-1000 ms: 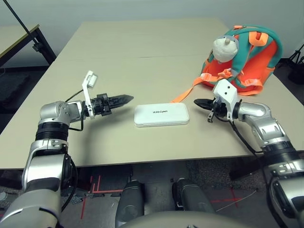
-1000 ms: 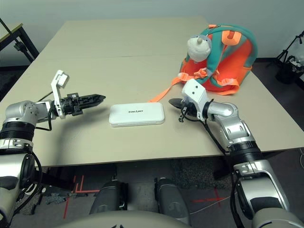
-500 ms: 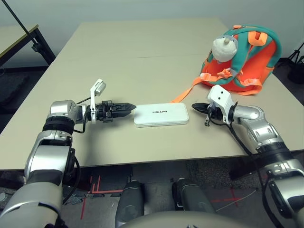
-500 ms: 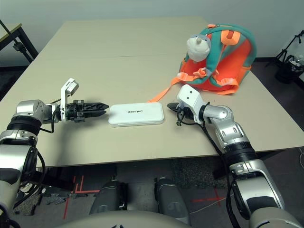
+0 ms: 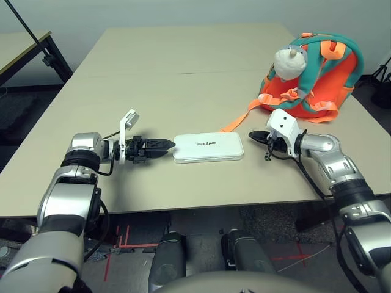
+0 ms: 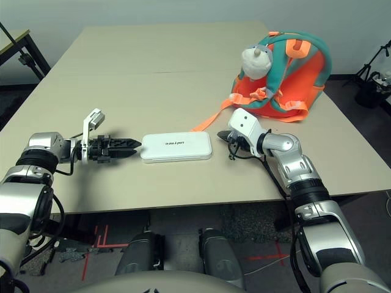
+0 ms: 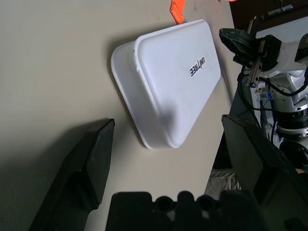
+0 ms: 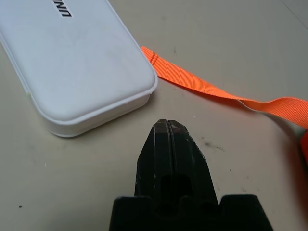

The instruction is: Put the pencil case into the backpack and zip it.

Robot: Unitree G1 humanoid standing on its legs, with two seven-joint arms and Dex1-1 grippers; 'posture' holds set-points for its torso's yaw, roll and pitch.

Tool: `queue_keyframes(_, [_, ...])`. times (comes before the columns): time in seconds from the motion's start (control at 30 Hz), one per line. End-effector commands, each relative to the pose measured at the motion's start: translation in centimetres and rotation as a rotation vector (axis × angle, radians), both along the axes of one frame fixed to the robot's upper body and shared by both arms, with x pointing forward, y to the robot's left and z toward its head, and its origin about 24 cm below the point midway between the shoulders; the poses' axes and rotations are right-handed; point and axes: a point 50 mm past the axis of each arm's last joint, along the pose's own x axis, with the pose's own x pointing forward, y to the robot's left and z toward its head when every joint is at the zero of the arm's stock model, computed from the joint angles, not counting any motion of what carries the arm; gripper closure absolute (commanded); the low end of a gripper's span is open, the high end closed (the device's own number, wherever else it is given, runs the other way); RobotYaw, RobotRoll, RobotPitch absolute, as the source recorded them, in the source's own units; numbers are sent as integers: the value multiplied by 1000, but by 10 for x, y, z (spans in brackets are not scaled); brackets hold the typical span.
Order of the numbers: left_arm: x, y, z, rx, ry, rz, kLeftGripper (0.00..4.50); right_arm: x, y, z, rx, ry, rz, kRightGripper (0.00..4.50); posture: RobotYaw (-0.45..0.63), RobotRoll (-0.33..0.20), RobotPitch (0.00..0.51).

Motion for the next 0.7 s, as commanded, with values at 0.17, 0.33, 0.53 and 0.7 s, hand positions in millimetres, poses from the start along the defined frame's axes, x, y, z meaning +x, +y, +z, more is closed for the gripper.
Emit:
queue_keyframes(0.17, [0, 0, -5, 30, 11, 15, 0, -1, -5, -10, -153, 16, 46, 4471, -139, 0, 35])
queue_keyframes(0.33, [0, 1, -6, 34, 9, 22, 0, -3, 9, -16, -164, 34, 111, 4471, -134, 0, 37])
queue_keyframes(0.53, [0, 1, -6, 34, 8, 24, 0, 0, 25, -23, -256, 21, 198, 4471, -129, 0, 38])
queue_keyframes(0.7, [1, -1, -5, 30, 9, 19, 0, 4, 37, -23, -250, 13, 236, 4471, -124, 0, 38])
